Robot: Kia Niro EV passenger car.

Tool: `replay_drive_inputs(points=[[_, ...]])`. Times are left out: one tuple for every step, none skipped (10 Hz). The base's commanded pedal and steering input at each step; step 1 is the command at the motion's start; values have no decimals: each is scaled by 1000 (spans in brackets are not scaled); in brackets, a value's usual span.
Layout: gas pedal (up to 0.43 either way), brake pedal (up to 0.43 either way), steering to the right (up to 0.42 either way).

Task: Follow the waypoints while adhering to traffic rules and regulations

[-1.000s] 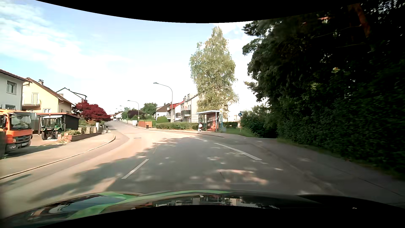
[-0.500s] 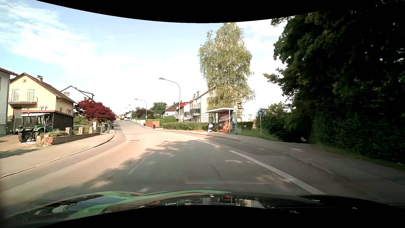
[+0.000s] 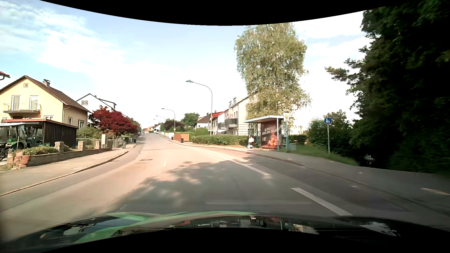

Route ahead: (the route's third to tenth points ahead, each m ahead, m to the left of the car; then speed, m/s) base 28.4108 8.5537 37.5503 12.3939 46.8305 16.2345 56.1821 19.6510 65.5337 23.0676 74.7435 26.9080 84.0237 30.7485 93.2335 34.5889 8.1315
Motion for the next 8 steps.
replay_drive_inputs(points=[[150, 0, -99], [157, 0, -103], [157, 0, -103], [157, 0, -103], [157, 0, -103], [157, 0, -104], [157, 0, -103], [157, 0, -103]])
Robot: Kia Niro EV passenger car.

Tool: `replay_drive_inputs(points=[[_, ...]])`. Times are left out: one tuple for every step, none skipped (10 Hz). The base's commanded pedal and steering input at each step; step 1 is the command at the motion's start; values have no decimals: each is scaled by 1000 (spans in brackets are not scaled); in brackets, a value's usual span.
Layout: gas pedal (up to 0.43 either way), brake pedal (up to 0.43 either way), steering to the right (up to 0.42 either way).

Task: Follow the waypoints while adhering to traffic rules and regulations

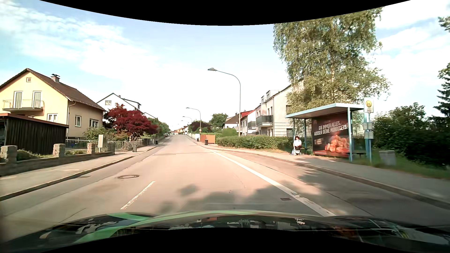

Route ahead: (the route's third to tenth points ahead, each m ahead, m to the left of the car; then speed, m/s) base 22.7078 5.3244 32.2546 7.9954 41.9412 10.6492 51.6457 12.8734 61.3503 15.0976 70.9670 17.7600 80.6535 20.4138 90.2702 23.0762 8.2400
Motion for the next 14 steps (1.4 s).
replay_drive_inputs(points=[[157, 0, -102], [150, 0, -102], [150, 0, -102], [150, 0, -101], [150, 0, -93], [150, 0, -81], [150, 0, -71], [150, 0, -65], [157, 0, -63], [189, 0, -62], [189, 0, -57], [220, 0, -48], [220, 0, -40], [220, 0, -34]])
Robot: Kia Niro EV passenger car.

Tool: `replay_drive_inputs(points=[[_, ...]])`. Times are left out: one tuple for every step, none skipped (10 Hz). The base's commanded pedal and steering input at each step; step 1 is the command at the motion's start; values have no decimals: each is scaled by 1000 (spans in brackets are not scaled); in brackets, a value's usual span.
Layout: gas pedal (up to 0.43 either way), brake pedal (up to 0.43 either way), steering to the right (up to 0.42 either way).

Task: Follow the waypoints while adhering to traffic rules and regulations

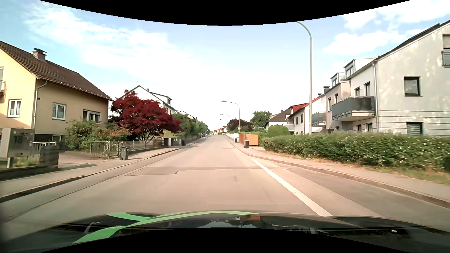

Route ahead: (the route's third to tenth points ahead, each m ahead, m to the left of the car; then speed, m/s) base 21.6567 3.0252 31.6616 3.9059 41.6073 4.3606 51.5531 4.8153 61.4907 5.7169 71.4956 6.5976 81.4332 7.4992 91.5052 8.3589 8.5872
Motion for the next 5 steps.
replay_drive_inputs(points=[[220, 0, -30], [220, 0, -30], [220, 0, -30], [220, 0, -30], [240, 0, -30]])
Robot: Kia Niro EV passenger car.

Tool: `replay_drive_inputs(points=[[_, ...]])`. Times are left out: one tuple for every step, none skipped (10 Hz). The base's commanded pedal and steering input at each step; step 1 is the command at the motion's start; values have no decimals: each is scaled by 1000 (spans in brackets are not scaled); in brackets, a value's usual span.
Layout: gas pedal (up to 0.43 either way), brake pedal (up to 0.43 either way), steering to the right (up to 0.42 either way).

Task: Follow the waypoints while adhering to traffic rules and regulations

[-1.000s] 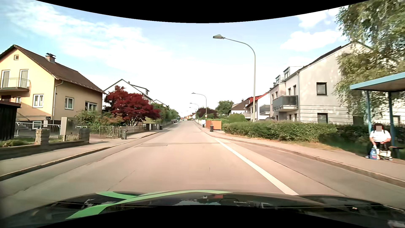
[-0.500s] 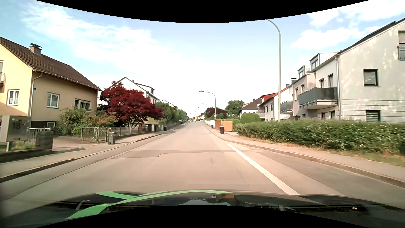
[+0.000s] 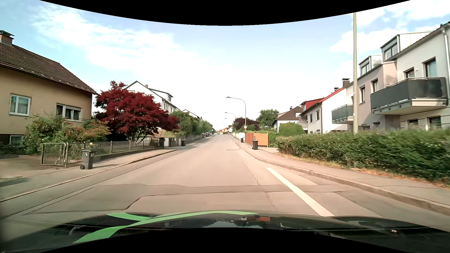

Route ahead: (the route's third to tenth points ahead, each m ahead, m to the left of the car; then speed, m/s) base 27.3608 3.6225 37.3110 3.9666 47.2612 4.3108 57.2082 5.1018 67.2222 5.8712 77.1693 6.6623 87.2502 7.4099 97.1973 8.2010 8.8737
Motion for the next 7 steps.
replay_drive_inputs(points=[[240, 0, -30], [240, 0, -30], [240, 0, -28], [240, 0, -24], [240, 0, -21], [240, 0, -19], [228, 0, -16]])
